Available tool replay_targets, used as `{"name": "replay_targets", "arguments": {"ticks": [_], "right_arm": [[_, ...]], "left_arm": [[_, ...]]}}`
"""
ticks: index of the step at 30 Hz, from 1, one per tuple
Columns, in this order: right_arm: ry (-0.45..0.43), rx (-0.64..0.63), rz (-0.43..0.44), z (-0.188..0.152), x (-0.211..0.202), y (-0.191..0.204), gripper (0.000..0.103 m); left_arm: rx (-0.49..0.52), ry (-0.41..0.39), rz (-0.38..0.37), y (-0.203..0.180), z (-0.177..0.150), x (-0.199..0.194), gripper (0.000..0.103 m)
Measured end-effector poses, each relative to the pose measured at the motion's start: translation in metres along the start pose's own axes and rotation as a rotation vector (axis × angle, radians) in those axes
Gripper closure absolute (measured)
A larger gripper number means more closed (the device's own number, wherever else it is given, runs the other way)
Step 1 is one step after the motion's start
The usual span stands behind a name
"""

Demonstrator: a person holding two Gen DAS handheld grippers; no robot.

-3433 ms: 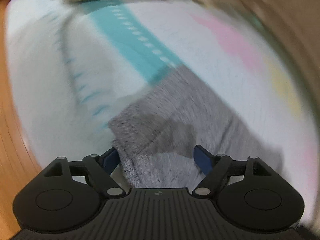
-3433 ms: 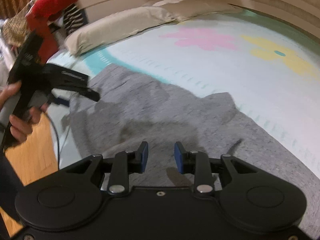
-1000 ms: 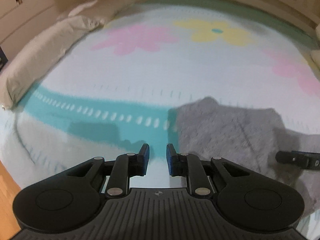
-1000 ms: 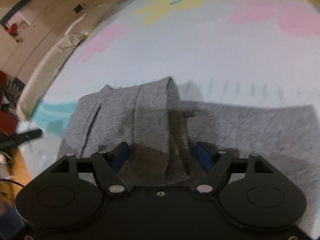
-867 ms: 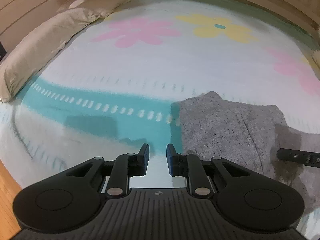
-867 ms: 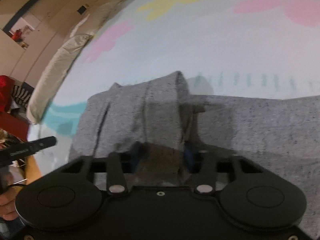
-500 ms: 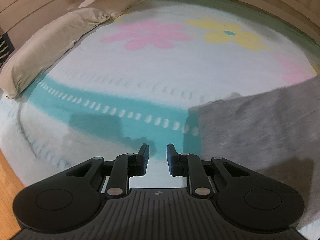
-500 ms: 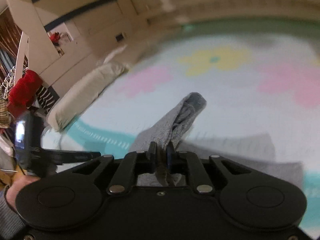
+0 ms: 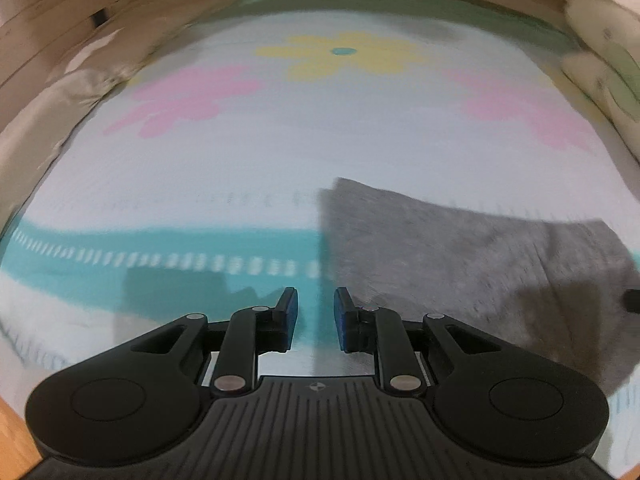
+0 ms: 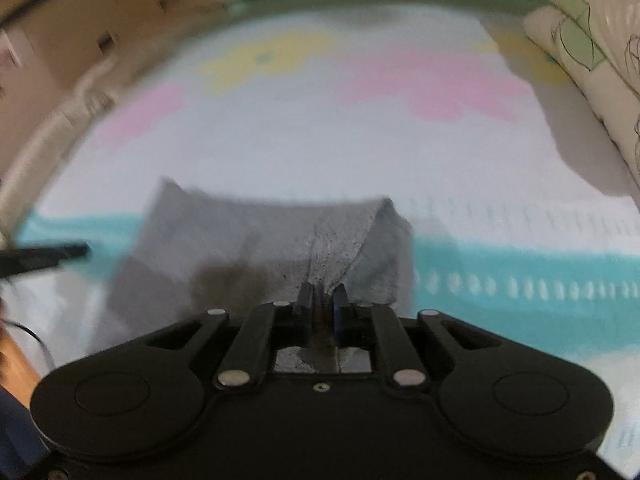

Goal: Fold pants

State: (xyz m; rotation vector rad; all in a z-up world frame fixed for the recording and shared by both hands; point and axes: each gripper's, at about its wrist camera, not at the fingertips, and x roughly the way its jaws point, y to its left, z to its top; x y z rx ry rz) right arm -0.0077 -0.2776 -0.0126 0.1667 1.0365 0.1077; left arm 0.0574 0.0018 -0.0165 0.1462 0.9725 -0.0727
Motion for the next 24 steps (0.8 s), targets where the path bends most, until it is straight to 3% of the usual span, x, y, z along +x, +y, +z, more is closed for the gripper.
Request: {"name": "replay_targets", "arguments": {"ticks": [1, 3, 6, 10, 14, 18, 24], "right_arm": [[0.040, -0.006, -0.013, -0.002, 0.007, -0.002, 0.085], [0.102, -0.017, -0.062, -0.006, 0.013, 0.000, 0.074], [0.100, -0.055, -0.116, -0.012, 0.010, -0.001, 0.066], [0.110, -0.024, -0.110, -0.019, 0.009, -0.013, 0.065], [0.076, 0.021, -0.119, -0.017, 0.003, -0.021, 0.065], [-0.017, 0.043, -0.080, -0.011, -0.015, -0.017, 0.064], [-0.131, -0.078, 0.119, -0.016, -0.040, 0.024, 0.060]], "left_arm": [[0.015, 0.002, -0.003, -0.004, -0.001, 0.001, 0.083], [0.049, 0.018, -0.017, -0.013, -0.006, 0.004, 0.083], [0.084, 0.063, -0.053, -0.017, -0.015, 0.012, 0.083], [0.170, 0.135, -0.054, -0.018, -0.038, 0.026, 0.083], [0.254, 0.121, -0.012, -0.016, -0.055, 0.024, 0.082], [0.177, 0.128, -0.014, 0.007, -0.052, 0.021, 0.082], [0.042, 0.116, 0.030, 0.041, -0.032, 0.015, 0.082]]}}
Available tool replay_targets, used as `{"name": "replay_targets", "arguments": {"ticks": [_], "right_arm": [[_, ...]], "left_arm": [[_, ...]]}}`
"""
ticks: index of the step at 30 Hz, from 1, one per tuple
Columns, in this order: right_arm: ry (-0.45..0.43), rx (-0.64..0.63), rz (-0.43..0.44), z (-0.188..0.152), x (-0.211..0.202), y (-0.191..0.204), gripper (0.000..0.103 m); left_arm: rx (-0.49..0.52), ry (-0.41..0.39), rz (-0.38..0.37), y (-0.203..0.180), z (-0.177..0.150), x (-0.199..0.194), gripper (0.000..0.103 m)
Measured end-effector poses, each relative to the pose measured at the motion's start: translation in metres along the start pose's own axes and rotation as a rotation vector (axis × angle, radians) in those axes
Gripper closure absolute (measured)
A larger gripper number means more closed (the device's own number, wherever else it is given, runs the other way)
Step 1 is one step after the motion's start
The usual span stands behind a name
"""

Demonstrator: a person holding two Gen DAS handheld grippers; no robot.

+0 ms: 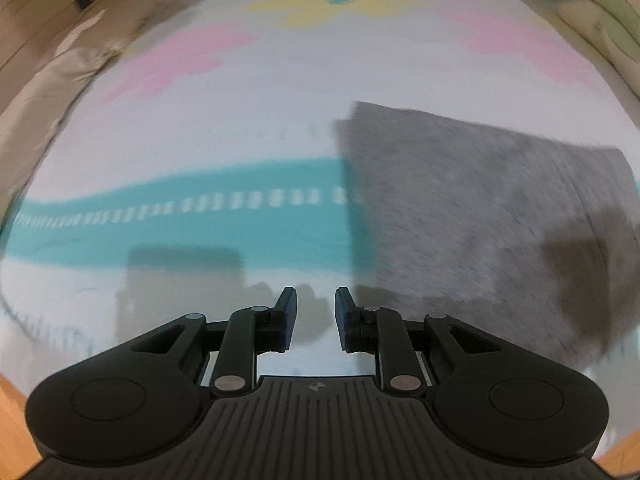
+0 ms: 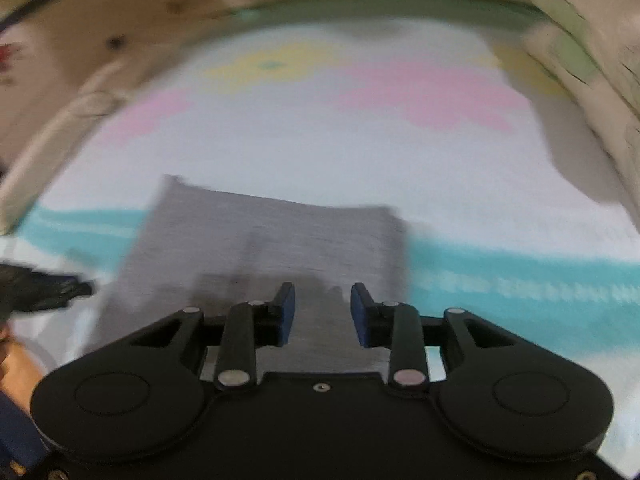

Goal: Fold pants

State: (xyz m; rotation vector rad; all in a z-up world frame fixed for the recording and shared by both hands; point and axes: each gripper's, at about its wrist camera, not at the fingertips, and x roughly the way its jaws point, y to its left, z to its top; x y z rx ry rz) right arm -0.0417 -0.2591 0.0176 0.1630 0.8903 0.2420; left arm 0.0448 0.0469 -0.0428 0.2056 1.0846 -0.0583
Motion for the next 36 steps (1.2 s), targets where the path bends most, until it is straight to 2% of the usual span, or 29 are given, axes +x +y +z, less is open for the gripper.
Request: {"name": "replay_targets", "arguments": {"ticks": [5, 8, 10, 12, 15, 17, 23, 26, 28, 30, 32, 34, 36], "right_arm": [[0.015, -0.255, 0.210, -0.027, 0.004, 0.076, 0.060], [0.054, -0.397, 0.282, -0.055, 0.012, 0.123, 0.061], [0.081, -0.460, 0.285, -0.068, 0.022, 0.141, 0.061], [0.097, -0.520, 0.254, -0.080, 0.032, 0.152, 0.061], [0.073, -0.598, 0.207, -0.088, 0.041, 0.160, 0.061], [0.090, -0.614, 0.210, -0.091, 0.047, 0.162, 0.061], [0.060, -0.623, 0.159, -0.094, 0.066, 0.169, 0.061], [0.045, -0.599, 0.174, -0.090, 0.073, 0.173, 0.061], [0.066, -0.590, 0.203, -0.087, 0.083, 0.179, 0.058], [0.082, -0.595, 0.226, -0.088, 0.092, 0.186, 0.048], [0.084, -0.631, 0.242, -0.091, 0.095, 0.196, 0.042], [0.083, -0.673, 0.224, -0.094, 0.095, 0.202, 0.042], [0.080, -0.671, 0.249, -0.093, 0.087, 0.199, 0.044]], "left_arm": [[-0.050, 0.032, 0.009, 0.014, 0.000, 0.004, 0.082], [-0.049, 0.043, 0.006, 0.015, -0.003, 0.005, 0.082], [-0.042, 0.040, 0.003, 0.016, -0.005, 0.004, 0.082], [-0.036, 0.038, -0.002, 0.016, -0.006, 0.002, 0.082], [-0.035, 0.031, -0.013, 0.016, -0.007, 0.000, 0.082], [-0.037, 0.031, -0.019, 0.016, -0.007, -0.001, 0.082], [-0.049, 0.030, -0.033, 0.019, -0.007, -0.002, 0.082], [-0.053, 0.030, -0.034, 0.024, -0.008, -0.003, 0.082], [-0.058, 0.033, -0.032, 0.025, -0.008, -0.002, 0.082], [-0.064, 0.038, -0.025, 0.027, -0.009, 0.000, 0.082], [-0.067, 0.043, -0.019, 0.029, -0.010, 0.001, 0.082], [-0.071, 0.046, -0.016, 0.029, -0.009, 0.003, 0.082], [-0.077, 0.041, -0.018, 0.029, -0.007, 0.002, 0.082]]}}
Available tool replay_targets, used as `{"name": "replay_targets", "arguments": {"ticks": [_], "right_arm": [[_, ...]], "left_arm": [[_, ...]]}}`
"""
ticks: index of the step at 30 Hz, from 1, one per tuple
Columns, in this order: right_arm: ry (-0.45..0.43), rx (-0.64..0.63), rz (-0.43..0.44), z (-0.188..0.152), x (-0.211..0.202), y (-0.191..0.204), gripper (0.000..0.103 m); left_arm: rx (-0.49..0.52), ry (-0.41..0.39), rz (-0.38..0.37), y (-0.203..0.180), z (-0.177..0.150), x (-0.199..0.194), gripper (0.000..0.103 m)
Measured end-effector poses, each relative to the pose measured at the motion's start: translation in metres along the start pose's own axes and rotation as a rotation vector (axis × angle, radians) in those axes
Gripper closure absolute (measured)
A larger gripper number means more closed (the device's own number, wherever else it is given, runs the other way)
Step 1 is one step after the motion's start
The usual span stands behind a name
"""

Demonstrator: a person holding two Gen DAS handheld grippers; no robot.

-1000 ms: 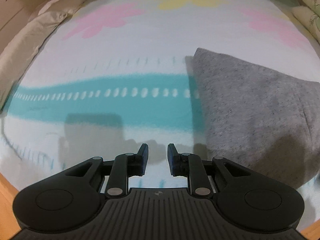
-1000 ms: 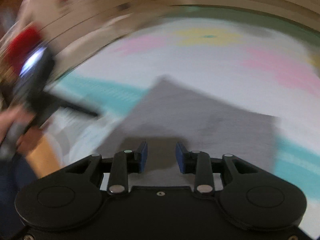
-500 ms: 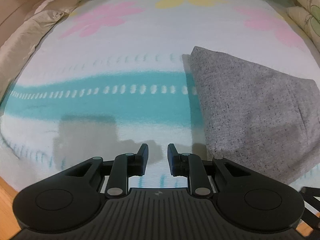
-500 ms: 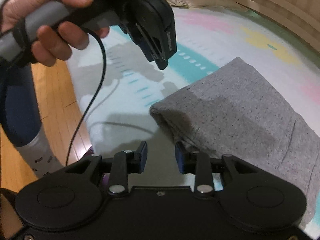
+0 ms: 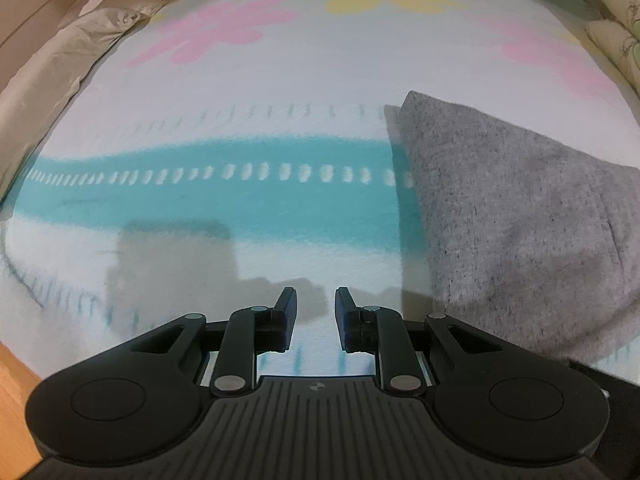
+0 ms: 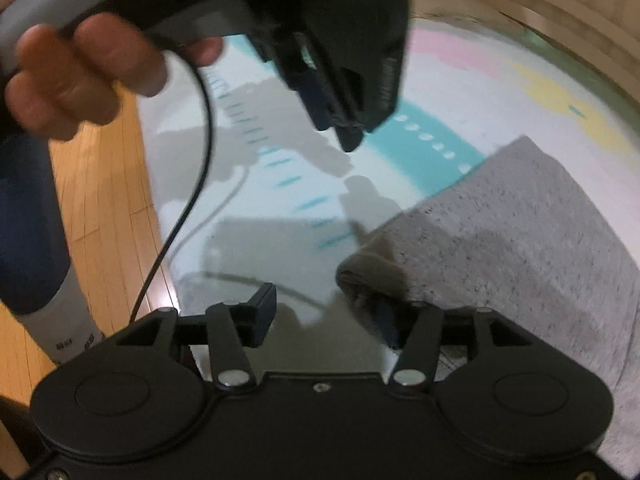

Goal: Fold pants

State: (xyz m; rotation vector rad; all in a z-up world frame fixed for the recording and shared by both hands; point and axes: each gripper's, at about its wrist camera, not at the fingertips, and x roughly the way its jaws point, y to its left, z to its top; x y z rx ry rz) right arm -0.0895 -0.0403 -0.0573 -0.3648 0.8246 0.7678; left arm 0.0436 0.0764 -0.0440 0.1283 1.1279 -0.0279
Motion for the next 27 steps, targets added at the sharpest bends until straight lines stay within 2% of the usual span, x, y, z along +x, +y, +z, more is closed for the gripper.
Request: {"name": "replay_targets", "arguments": {"ticks": [1, 3, 7, 8, 11, 13, 16, 20, 23, 27], "right_arm": [[-0.006, 0.011, 0.023, -0.001, -0.005, -0.002, 0.045], [-0.028, 0.021, 0.097, 0.000, -0.021, -0.006, 0.055], [-0.127, 0.078, 0.081, -0.001, -0.062, -0.026, 0.055], [-0.148, 0.112, 0.052, 0.000, -0.070, -0.035, 0.055], [-0.169, 0.240, -0.123, -0.005, -0.085, -0.077, 0.052], [-0.141, 0.337, -0.267, -0.012, -0.086, -0.108, 0.051], [-0.076, 0.484, -0.388, -0.029, -0.084, -0.148, 0.049], [-0.034, 0.660, -0.432, -0.061, -0.086, -0.182, 0.046], [-0.009, 0.721, -0.445, -0.082, -0.089, -0.194, 0.041], [-0.014, 0.826, -0.394, -0.105, -0.093, -0.211, 0.028]], "left_arm": [[-0.005, -0.005, 0.000, -0.001, 0.001, 0.000, 0.082], [-0.008, -0.020, 0.000, -0.007, 0.005, -0.002, 0.082], [-0.004, -0.056, 0.024, -0.021, 0.012, -0.004, 0.082], [-0.008, -0.058, 0.024, -0.025, 0.014, -0.003, 0.082], [-0.018, -0.047, -0.005, -0.035, 0.020, 0.000, 0.082], [-0.009, -0.042, -0.012, -0.045, 0.023, 0.004, 0.082], [0.007, -0.033, -0.001, -0.056, 0.025, 0.011, 0.082], [0.012, -0.013, 0.012, -0.064, 0.028, 0.022, 0.082], [0.018, 0.001, 0.033, -0.064, 0.028, 0.033, 0.082], [0.004, 0.045, 0.035, -0.058, 0.025, 0.050, 0.082]]}}
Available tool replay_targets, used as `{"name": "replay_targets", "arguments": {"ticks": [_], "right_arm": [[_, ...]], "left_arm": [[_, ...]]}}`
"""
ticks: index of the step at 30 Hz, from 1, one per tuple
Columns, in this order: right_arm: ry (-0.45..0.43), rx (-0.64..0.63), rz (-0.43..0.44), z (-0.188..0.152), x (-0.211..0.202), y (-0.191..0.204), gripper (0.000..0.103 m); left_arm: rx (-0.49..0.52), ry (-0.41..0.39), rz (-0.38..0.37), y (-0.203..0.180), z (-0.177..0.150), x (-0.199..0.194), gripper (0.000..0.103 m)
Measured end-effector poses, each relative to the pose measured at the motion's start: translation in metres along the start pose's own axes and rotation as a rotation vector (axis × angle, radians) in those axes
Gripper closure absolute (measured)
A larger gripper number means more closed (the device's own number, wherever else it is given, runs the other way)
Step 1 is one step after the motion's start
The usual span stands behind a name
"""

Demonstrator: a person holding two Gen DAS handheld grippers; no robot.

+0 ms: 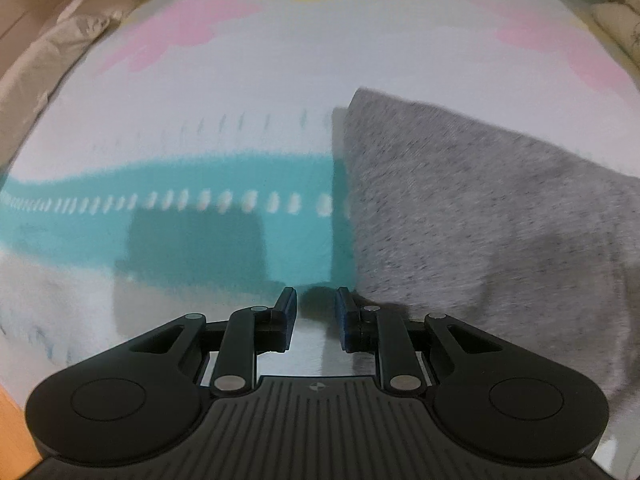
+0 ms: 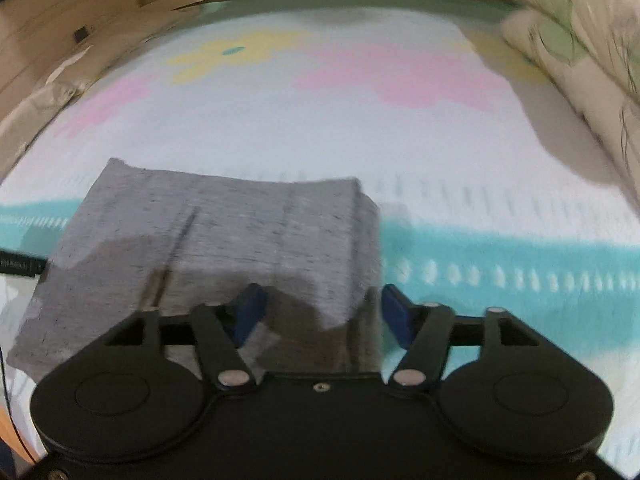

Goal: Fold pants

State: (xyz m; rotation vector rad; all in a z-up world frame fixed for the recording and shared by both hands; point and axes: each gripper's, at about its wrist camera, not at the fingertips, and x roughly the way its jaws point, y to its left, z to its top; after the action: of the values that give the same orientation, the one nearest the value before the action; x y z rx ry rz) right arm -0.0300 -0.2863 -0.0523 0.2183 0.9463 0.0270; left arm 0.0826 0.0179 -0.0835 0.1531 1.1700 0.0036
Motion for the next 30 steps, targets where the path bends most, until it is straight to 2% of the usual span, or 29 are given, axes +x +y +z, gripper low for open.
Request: {"name": "replay_targets", "arguments": {"ticks": [2, 7, 14, 17, 21, 27, 30], "right_arm": [[0.026, 0.055, 0.033, 0.000, 0.005, -0.009, 0.025], [0.049, 0.174, 0.133, 0.003, 0.020, -0.032, 0.018], [0.047, 0.181, 0.243, 0.006, 0.030, -0.033, 0.019], [0.042, 0.153, 0.244, 0.007, 0.029, -0.030, 0.028], [0.048, 0.177, 0.285, 0.006, 0.024, -0.037, 0.041], [0.053, 0.185, 0.290, 0.007, 0.025, -0.037, 0.041], [0.057, 0.179, 0.280, 0.008, 0.026, -0.034, 0.041]], "left_arm": [[0.002, 0.013, -0.003, 0.002, 0.000, 0.007, 0.082], [0.030, -0.013, 0.010, -0.003, 0.003, 0.010, 0.079], [0.059, -0.059, 0.012, -0.017, 0.015, 0.016, 0.079], [0.052, -0.064, -0.009, -0.018, 0.020, 0.018, 0.081], [0.005, -0.050, -0.096, -0.003, 0.022, 0.017, 0.081], [-0.134, -0.002, -0.280, 0.042, 0.019, 0.018, 0.079], [-0.192, -0.007, -0.324, 0.056, 0.015, 0.014, 0.079]]}}
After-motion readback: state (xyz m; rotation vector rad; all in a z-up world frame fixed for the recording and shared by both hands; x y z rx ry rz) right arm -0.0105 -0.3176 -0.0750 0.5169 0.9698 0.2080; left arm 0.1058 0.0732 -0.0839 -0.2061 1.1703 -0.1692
